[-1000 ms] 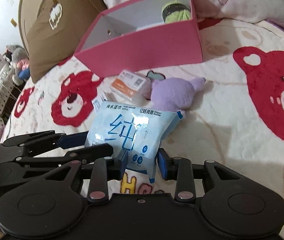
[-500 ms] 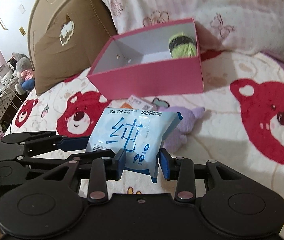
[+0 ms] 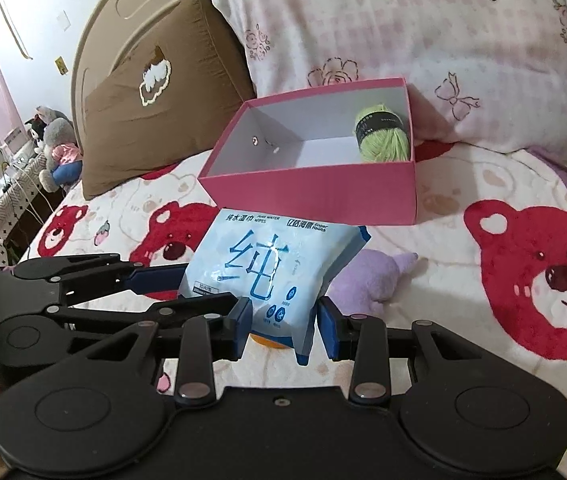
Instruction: Organize objects
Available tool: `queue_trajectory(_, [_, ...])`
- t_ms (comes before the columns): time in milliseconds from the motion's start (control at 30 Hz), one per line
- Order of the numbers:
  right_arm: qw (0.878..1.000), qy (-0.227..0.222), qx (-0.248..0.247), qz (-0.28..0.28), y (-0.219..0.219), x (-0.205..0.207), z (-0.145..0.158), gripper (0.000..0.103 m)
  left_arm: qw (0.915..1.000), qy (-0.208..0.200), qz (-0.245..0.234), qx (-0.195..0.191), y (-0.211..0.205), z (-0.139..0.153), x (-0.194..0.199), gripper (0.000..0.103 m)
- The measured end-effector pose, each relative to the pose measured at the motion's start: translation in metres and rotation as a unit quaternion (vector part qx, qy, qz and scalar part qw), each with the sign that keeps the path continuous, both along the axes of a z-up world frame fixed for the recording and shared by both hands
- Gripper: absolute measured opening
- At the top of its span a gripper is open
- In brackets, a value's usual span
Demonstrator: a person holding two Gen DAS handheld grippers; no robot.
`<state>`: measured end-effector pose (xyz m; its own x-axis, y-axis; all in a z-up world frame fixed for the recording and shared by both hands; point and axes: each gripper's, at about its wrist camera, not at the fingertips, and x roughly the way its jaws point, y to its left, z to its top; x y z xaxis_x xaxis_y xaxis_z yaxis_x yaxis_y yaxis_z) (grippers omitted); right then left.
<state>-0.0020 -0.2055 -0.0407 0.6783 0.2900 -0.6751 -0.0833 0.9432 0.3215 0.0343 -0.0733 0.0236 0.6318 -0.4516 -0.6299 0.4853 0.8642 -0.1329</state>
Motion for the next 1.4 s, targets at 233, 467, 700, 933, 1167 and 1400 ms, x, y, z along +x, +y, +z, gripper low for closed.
queue_trajectory(233, [1.0, -0.017, -0.01, 0.007, 0.008, 0.01, 0.023, 0.042, 0.9998, -0.016, 0.008, -0.001, 0.01, 0.021, 0.008, 0.042])
queue_trajectory(467, [0.999, -0.027, -0.02, 0.02, 0.019, 0.028, 0.04, 0.042, 0.9996, -0.023, 0.015, 0.008, 0.021, 0.038, 0.023, 0.041])
queue_trajectory(700, [0.998, -0.045, -0.005, 0.034, 0.025, 0.049, 0.057, 0.042, 0.9986, -0.044, 0.02, 0.024, 0.035, 0.062, 0.038, 0.041])
queue_trajectory(933, [0.998, -0.05, -0.003, 0.038, 0.02, 0.093, 0.066, 0.042, 0.9979, -0.041, 0.048, 0.015, 0.031, 0.051, 0.086, 0.042])
queue_trajectory(1167, [1.0, -0.008, -0.024, 0.004, 0.012, 0.148, 0.044, 0.042, 0.9974, -0.028, 0.066, 0.0, 0.023, 0.017, 0.141, 0.043])
queue_trajectory(1400, [0.999, 0.024, -0.032, -0.004, 0.003, 0.205, 0.019, 0.041, 0.9961, -0.001, 0.089, 0.0, 0.021, -0.02, 0.198, 0.043])
